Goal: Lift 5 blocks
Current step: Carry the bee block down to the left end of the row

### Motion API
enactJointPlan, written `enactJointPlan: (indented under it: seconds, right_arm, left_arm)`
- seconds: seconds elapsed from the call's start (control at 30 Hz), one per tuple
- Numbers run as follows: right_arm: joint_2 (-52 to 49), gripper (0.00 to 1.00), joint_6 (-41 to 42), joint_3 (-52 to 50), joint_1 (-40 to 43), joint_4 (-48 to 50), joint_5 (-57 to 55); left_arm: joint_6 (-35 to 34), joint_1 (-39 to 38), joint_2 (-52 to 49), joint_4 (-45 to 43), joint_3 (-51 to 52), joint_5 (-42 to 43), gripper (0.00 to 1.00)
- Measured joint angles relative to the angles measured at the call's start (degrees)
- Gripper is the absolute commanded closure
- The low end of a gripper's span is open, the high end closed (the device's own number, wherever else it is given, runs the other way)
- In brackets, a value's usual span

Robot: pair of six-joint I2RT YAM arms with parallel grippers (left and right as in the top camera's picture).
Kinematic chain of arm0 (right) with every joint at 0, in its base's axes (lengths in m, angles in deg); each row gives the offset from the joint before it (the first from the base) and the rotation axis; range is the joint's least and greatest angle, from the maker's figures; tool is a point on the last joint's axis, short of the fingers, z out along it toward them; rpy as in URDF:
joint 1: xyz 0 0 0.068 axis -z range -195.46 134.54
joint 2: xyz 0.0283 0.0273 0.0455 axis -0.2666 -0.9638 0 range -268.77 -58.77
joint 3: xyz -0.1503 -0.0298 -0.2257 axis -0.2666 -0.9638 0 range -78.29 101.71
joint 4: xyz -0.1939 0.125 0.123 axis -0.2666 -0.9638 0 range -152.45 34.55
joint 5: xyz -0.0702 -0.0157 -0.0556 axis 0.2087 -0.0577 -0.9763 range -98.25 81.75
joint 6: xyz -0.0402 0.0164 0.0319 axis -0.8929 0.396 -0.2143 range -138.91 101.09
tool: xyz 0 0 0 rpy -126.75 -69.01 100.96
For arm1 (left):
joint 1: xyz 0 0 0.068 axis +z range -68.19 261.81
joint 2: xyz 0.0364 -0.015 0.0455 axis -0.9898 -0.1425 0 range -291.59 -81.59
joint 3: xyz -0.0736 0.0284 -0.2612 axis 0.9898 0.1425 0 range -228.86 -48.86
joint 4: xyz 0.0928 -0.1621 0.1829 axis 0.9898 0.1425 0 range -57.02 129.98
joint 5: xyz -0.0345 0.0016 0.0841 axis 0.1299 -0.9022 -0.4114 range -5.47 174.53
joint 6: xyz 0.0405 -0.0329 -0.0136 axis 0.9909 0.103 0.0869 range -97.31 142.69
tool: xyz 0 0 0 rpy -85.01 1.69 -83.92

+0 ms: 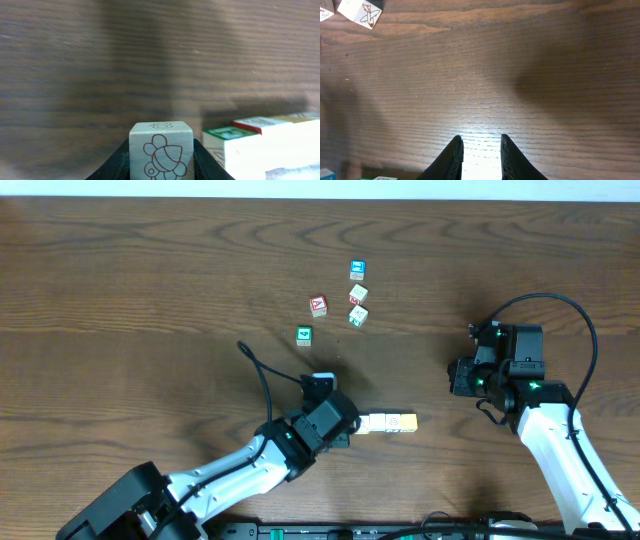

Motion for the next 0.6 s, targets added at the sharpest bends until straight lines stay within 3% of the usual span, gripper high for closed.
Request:
enactJointPlan:
  seconds: [0.6]
  right_arm:
    - [0.0,0.78,0.0,0.0,0.0,0.0,0.0]
  left_arm:
    - [-0.2,-2.2,0.0,0.1,0.0,0.0,0.92]
